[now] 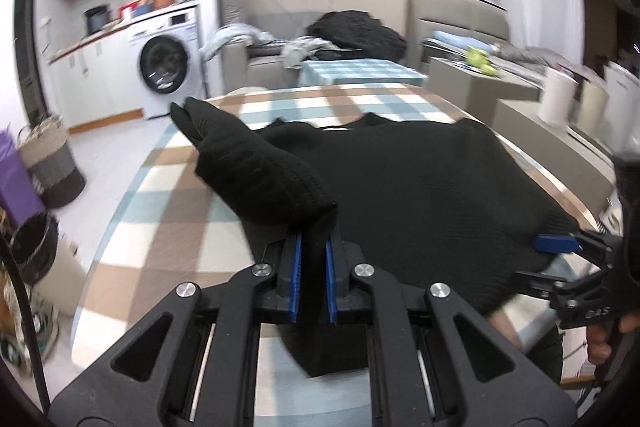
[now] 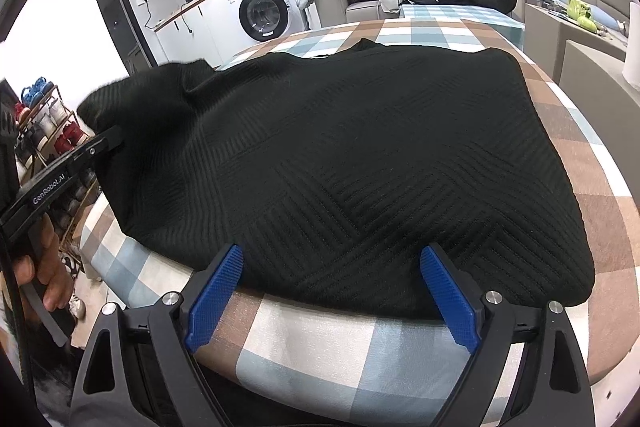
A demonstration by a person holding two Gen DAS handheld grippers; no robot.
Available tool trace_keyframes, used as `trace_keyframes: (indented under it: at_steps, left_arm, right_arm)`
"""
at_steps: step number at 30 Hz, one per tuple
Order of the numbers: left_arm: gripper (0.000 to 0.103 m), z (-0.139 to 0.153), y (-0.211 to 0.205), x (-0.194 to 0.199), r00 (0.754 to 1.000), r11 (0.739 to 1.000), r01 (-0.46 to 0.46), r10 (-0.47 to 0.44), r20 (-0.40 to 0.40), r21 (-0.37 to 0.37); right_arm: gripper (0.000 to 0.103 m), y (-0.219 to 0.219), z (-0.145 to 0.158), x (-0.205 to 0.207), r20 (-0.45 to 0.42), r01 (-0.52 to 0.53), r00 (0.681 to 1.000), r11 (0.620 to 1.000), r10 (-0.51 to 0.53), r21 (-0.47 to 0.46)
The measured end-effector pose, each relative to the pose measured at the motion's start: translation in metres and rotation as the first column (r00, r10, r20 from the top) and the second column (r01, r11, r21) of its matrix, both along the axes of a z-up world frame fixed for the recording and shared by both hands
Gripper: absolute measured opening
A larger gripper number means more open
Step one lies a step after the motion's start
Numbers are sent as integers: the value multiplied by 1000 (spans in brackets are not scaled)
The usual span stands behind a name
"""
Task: Fold small clothes
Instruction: 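Fold the held side inward over the shirt and open the left gripper, then grasp the folded side of the shirt with the right gripper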
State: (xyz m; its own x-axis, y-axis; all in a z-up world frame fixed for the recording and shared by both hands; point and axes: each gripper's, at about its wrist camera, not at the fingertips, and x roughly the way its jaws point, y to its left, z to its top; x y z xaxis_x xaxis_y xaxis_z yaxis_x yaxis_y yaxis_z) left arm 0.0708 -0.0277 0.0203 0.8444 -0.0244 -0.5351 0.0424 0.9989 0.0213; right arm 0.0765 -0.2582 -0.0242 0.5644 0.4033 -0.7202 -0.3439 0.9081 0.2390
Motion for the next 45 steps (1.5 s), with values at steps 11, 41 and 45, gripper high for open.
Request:
trace_keyframes:
  at_steps: [11,41,45]
  left_arm:
    - [9,-31,-67,-1,975,980,197,-196,-102,-2]
    - [63,-46,75,-9,987,949,-100,57,-149,-298]
    - [63,-39,78,-12,990,947,-101,67,-120,-306]
  right_arm:
    - [95,-4,0,3,-2,23,1000,1000,-23,3]
    - [6,64,13,64,-69,-98,991,966,117,238]
    - [5,51,61,25,124,-162,984,942,130,294]
